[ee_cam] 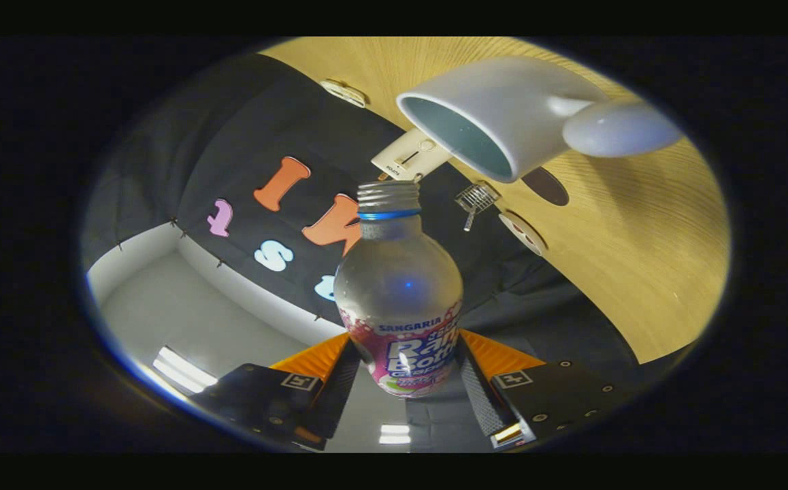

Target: Take the bottle from table, then pour the juice into the cup, finally place the bottle on the coaster

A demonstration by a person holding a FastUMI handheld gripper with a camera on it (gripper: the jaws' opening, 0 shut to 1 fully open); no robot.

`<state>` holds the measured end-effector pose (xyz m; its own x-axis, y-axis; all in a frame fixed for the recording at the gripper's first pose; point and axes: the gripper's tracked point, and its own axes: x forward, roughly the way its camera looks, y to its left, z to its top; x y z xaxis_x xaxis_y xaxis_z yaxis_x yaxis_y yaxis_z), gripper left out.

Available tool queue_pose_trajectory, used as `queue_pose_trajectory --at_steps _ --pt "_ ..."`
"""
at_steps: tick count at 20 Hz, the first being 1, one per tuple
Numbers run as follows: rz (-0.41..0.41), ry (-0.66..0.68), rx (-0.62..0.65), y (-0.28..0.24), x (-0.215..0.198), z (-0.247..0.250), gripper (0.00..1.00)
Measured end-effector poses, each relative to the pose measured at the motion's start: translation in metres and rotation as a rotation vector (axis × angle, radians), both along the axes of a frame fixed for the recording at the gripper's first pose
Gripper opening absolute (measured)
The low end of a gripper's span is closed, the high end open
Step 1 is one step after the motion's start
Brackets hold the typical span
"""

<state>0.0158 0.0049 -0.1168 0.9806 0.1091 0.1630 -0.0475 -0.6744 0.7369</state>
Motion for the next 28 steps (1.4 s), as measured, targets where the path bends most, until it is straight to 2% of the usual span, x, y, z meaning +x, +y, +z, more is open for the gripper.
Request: queue_pose_trajectory --at_steps 4,6,13,17,21,24,28 --pt "0.020 0.040 -0.075 0.002 0.000 -0.012 0.78" --pt "0.039 0.065 -0.163 0.010 0.000 -0.018 0.78" --pt "0.036 0.137 -0.633 0.002 0.000 -0.029 0.78" --pt "0.030 0.173 -0.970 -0.008 0.000 -0.031 0.78" --pt "-0.010 0.179 -1.287 -0.020 -0.004 -0.025 0.78" --pt "-0.031 0.167 -1.474 -0.030 -0.001 -0.017 0.78" --pt "-0.035 0.156 -1.652 -0.020 0.013 -0.013 0.78"
